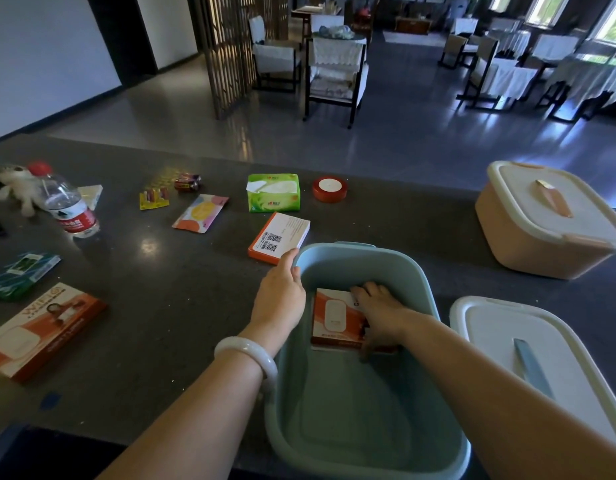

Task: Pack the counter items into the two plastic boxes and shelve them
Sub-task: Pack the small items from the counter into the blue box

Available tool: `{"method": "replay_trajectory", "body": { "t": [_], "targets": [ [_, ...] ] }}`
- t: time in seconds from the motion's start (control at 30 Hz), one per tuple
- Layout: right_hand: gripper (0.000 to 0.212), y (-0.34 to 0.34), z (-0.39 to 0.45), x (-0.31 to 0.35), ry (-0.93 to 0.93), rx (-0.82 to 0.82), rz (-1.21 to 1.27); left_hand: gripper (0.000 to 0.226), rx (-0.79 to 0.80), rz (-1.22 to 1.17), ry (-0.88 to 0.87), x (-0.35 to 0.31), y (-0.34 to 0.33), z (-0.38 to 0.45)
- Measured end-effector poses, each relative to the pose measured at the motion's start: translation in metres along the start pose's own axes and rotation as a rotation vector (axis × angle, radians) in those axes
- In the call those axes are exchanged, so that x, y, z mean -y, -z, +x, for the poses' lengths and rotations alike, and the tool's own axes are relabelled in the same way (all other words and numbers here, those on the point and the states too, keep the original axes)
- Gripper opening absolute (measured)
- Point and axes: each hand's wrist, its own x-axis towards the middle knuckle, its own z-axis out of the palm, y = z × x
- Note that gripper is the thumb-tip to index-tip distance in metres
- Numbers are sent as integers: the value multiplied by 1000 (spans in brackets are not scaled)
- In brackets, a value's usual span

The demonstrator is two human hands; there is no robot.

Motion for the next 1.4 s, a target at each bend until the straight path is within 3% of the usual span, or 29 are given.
{"method": "replay_trajectory", "body": {
  "t": [0.47, 0.53, 0.67, 0.83, 1.0, 1.23, 1.4],
  "targets": [
    [145, 12, -10, 5, -39, 29, -40, 42, 4, 25, -11, 0, -1, 1],
    [136, 18, -15, 7, -37, 13, -33, 42, 5, 32, -29, 0, -1, 1],
    [98, 41, -24, 13, 3, -89, 97, 40, 29, 21, -49, 2, 1, 4],
    [75, 78, -32, 24, 87, -197, 184, 37, 38, -25, -91, 1, 7, 5],
    [50, 106, -28, 49, 155, -238, 235, 32, 5, 82, -30, -3, 25, 8],
    [38, 119, -2, 98, 248, -229, 303, 25, -112, 260, -8, 21, 70, 17],
    [35, 111, 38, 131, 189, -320, 294, 24, -46, 317, 46, 48, 94, 49]
  ]
}}
